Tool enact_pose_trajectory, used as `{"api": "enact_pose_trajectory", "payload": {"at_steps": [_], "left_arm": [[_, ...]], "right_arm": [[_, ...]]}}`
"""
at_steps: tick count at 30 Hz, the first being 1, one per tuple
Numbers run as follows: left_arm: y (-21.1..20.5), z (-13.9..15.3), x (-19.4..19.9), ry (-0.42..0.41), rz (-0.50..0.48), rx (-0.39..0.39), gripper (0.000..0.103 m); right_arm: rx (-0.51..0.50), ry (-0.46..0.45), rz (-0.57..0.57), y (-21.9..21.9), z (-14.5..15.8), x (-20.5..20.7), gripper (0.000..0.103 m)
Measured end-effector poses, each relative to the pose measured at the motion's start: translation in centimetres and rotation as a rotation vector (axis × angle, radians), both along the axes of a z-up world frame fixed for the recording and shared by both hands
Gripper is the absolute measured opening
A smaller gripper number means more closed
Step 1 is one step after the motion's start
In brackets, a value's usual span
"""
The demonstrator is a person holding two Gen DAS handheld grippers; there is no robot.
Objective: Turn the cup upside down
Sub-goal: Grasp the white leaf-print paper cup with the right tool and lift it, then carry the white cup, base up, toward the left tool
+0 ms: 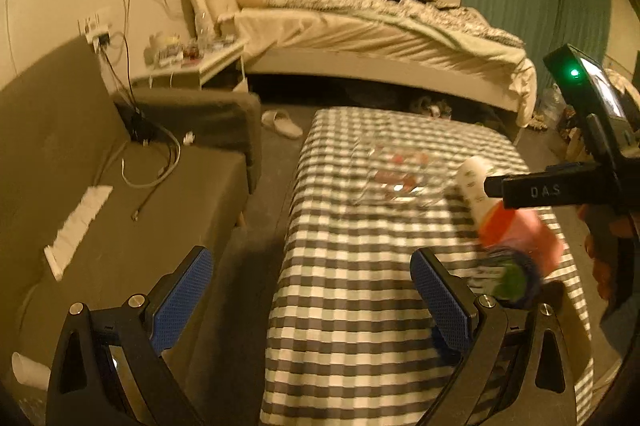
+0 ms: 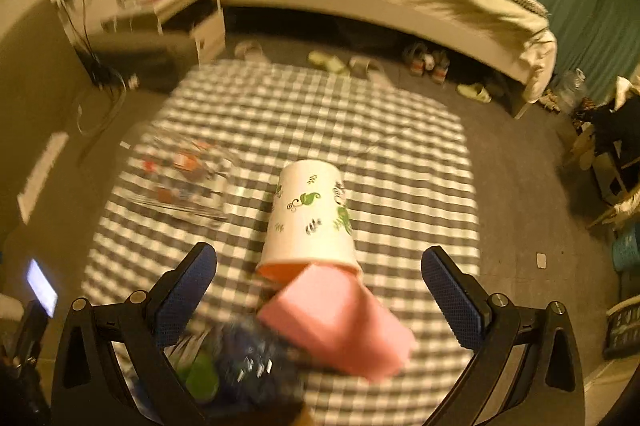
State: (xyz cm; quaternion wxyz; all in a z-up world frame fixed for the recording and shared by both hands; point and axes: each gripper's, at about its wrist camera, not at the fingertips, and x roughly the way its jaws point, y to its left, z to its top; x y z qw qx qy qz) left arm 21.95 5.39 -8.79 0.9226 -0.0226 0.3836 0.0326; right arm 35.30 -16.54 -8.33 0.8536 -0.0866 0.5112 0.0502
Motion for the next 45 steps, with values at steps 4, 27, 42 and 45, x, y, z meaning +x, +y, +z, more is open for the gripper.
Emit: {"api": "enact_pose_trajectory", "payload": {"at_steps": [4, 27, 42, 45], "left_arm": [[0.5, -1.0, 1.0, 0.019, 0.003, -0.006, 0.102], [0.4, 3.0, -2.5, -0.064, 0.023, -0.005, 0.102], [1.8, 7.1, -14.7, -0.117, 0.026, 0.008, 0.102], [2.2, 6.1, -16.3, -0.094, 0.030, 0.008, 0.102]], "right_arm": [[0.007, 0.072, 0.002, 0.3, -2.4, 2.8, 0.098], [0.045, -0.008, 0.013, 1.4, 7.3, 1.0, 0.062], [0.090, 0.042, 0.058, 2.9, 11.4, -20.4, 0.062], [0.105, 0.118, 0.045, 3.1, 8.1, -22.8, 0.062]]}}
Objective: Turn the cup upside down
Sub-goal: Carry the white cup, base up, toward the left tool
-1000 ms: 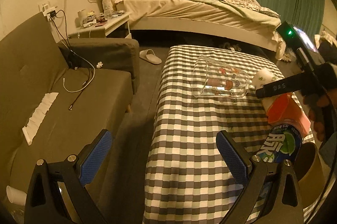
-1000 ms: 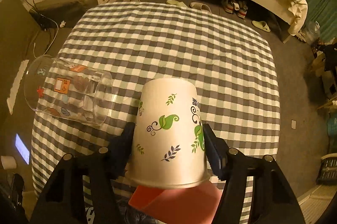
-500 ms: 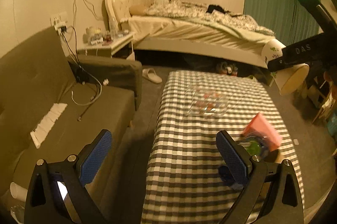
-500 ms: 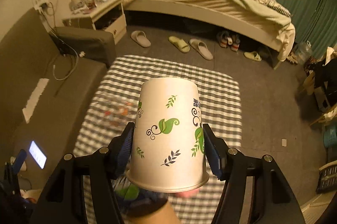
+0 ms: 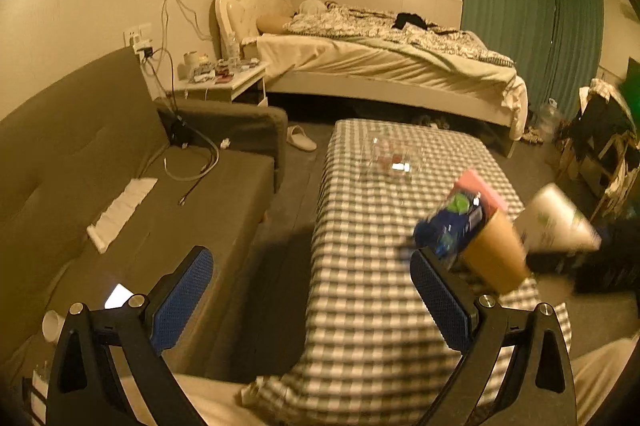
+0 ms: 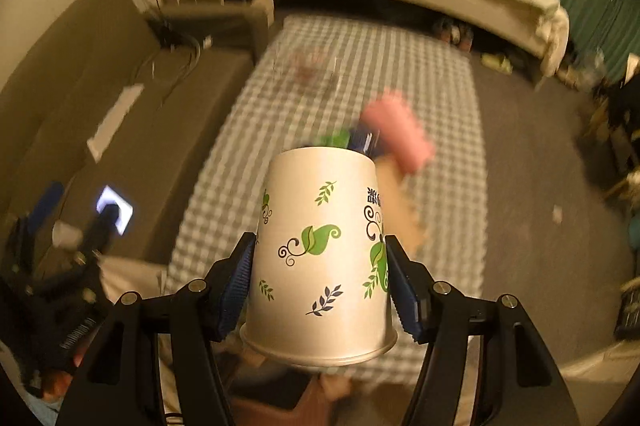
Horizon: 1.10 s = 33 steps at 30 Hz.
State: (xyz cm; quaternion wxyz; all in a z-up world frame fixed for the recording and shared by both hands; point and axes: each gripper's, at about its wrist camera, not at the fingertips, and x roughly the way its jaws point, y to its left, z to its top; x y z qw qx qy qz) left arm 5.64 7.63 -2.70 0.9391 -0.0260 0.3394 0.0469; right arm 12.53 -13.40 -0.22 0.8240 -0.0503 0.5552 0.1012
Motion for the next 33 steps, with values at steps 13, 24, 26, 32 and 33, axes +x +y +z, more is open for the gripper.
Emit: {"api": "enact_pose_trajectory", "payload": {"at_steps": [13, 24, 26, 32, 33], "left_arm": [[0.1, -3.6, 0.0, 0.074, -0.019, 0.021, 0.102], [-0.9, -5.1, 1.4, 0.133, -0.021, 0.035, 0.102], [-1.3, -5.0, 1.5, 0.135, -0.023, 0.045, 0.102], [-3.2, -4.4, 1.9, 0.180, -0.044, 0.056, 0.102], [-3.5, -4.3, 2.1, 0.195, -0.047, 0.054, 0.102]], "right_arm": [[-0.043, 0.173, -0.085, 0.0, -11.7, -1.1, 0.062], [-0.020, 0.184, -0.068, -0.5, -13.1, 0.6, 0.064], [0.005, 0.169, -0.048, -0.3, -12.6, 0.6, 0.066], [0.076, 0.041, -0.011, -2.0, -7.9, -1.6, 0.083], [0.085, 0.017, -0.008, -2.7, -6.9, -2.0, 0.084]]}}
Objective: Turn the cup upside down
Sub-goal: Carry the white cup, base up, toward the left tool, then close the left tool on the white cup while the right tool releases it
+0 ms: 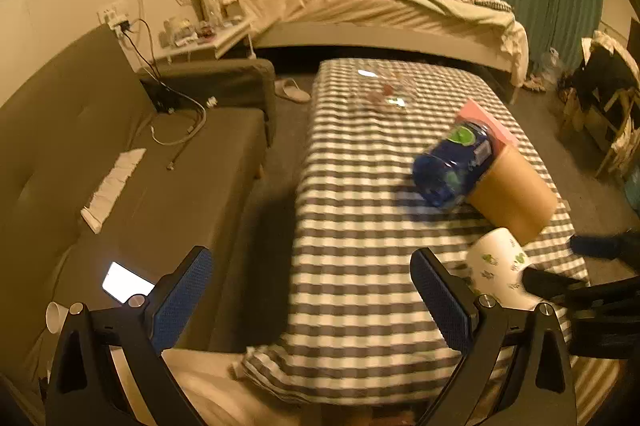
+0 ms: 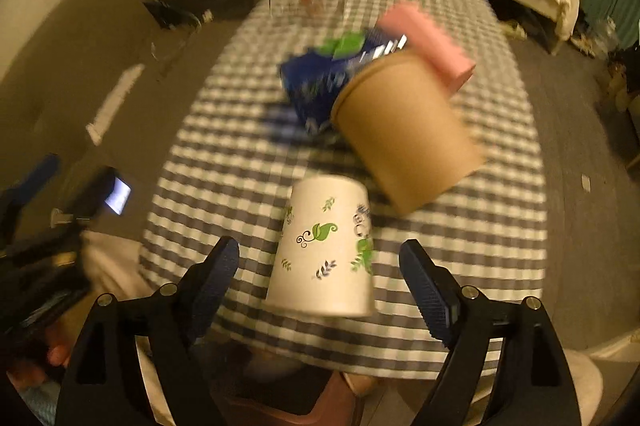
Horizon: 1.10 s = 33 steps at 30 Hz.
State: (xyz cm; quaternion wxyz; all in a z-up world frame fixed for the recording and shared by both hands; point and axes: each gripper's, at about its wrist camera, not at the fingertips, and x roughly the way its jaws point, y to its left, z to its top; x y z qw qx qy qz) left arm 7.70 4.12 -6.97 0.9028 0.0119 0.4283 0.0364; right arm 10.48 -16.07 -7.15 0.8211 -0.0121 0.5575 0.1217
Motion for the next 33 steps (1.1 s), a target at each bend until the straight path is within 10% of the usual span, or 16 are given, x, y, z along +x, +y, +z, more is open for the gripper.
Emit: {"api": "enact_pose_trajectory", "payload": {"at_steps": [7, 18, 29, 33], "left_arm": [[-5.2, 0.7, 2.0, 0.130, -0.098, -0.041, 0.102], [-12.1, -3.5, 8.0, 0.420, -0.123, -0.119, 0.102], [-14.1, -6.8, 9.7, 0.543, -0.139, -0.129, 0.101], [-14.7, -7.7, 10.0, 0.581, -0.153, -0.141, 0.080]], "right_arm": [[-0.052, -0.116, -0.034, -6.3, 3.9, -2.7, 0.088], [-0.028, -0.051, -0.154, -15.4, 0.3, -3.8, 0.088], [0.038, -0.042, -0.177, -17.2, -2.1, -2.8, 0.088], [0.056, -0.031, -0.184, -17.5, -2.7, -2.6, 0.088]]}}
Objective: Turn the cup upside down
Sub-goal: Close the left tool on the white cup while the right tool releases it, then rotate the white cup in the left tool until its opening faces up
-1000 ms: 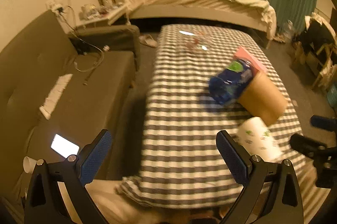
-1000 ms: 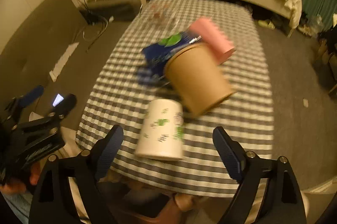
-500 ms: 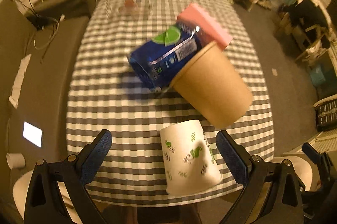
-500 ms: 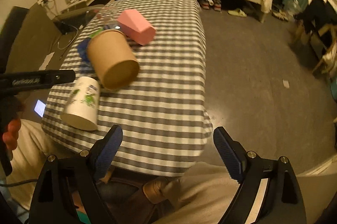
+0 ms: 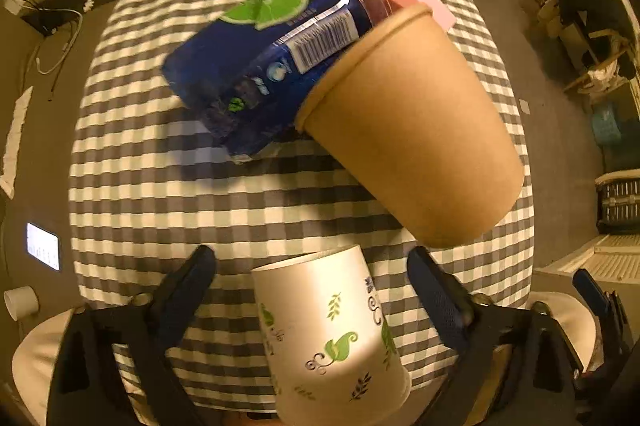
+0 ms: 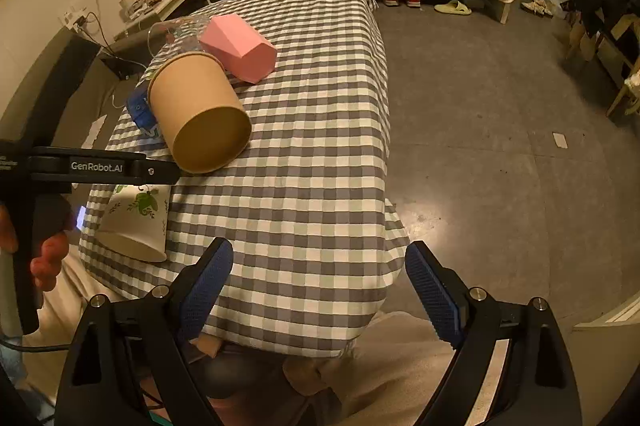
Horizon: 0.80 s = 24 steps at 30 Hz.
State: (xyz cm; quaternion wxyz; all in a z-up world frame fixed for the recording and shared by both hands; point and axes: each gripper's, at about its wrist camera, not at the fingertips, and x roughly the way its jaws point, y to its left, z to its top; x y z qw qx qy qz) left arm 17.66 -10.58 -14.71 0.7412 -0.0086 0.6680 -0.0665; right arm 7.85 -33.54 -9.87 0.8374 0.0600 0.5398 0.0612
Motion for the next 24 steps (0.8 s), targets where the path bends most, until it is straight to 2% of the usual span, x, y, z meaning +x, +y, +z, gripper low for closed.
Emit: {"api": "enact_pose_trajectory", "payload": {"at_steps": [2, 3, 6, 10, 15, 18, 20, 22, 24], "left_arm": [[-0.4, -0.6, 0.1, 0.036, -0.008, -0.013, 0.061], [-0.4, -0.9, -0.1, 0.055, -0.013, -0.026, 0.061], [-0.5, -0.5, -0.7, 0.038, -0.031, -0.031, 0.060], [0.6, 2.6, -2.0, -0.024, -0.055, -0.027, 0.060], [0.5, 7.0, -3.3, -0.248, -0.108, 0.046, 0.060], [0.4, 7.9, -3.5, -0.433, -0.141, 0.158, 0.060], [0.6, 7.7, -4.1, -0.549, -0.132, 0.199, 0.060], [1.0, 7.0, -4.2, -0.624, -0.116, 0.194, 0.060], [1.8, 6.4, -4.6, -0.705, -0.085, 0.156, 0.061]], "right_arm": [[-0.001, 0.002, -0.007, -0.2, -0.1, 0.1, 0.088], [-0.002, 0.003, -0.013, -0.3, -0.2, 0.1, 0.088], [-0.001, 0.000, -0.027, -0.6, 0.0, 0.2, 0.088], [-0.010, -0.012, -0.025, -0.4, 0.5, 0.0, 0.088], [-0.021, -0.027, -0.015, 0.2, 1.1, -0.5, 0.088], [-0.035, -0.027, -0.017, 0.6, 1.2, -0.8, 0.088], [-0.042, -0.028, -0.016, 0.8, 1.2, -0.9, 0.088], [-0.055, -0.027, -0.015, 1.0, 1.1, -0.9, 0.088], [-0.065, -0.023, -0.019, 1.1, 0.9, -0.7, 0.088]]}}
